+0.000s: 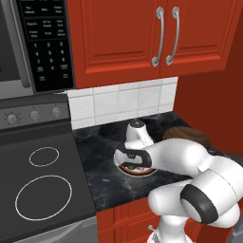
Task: Place the steak on the plate and place the avocado on the same plate.
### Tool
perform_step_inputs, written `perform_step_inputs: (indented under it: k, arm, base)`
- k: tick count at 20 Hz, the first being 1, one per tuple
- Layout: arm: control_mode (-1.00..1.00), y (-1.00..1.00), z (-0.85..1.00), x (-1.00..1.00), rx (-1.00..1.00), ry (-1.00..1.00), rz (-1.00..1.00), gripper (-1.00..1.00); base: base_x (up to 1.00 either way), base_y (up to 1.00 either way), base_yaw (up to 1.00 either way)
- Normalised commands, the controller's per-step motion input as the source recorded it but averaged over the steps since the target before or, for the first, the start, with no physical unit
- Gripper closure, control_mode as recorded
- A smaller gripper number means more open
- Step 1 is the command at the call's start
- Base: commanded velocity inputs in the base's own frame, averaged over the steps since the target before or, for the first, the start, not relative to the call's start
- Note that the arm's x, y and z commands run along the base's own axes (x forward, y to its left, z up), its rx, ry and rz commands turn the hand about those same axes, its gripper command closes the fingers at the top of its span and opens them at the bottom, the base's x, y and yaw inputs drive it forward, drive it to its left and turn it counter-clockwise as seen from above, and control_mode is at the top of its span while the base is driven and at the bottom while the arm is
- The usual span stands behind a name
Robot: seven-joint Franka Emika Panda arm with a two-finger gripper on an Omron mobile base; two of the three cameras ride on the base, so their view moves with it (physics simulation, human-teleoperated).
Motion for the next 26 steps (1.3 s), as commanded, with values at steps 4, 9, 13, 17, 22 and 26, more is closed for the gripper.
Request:
perform_step_inputs:
  k: [4,9,13,17,22,26]
  arm:
    - [-1.00,0.00,0.00,0.00,0.00,0.00,0.00,-1.00]
    - [-1.00,0.00,0.38,-0.21,0.00,-0.03,0.00,-1.00]
    - [-1.00,0.00,0.69,-0.56,0.00,-0.12,0.00,-1.00]
    - [-1.00,-0.14,0.73,-0.62,0.01,-0.16,-0.01,-1.00]
    - [-1.00,-0.38,0.71,-0.44,0.01,-0.07,-0.03,-1.00]
    - [-1.00,-0.55,0.58,-0.23,0.01,0.00,-0.07,-1.00]
  base:
    - [0.00,0.00,0.00]
    - [0.00,0.00,0.00]
    - [0.00,0.00,0.00]
    - [0.00,0.00,0.00]
    - [0.00,0.00,0.00]
    - [0.00,0.00,0.00]
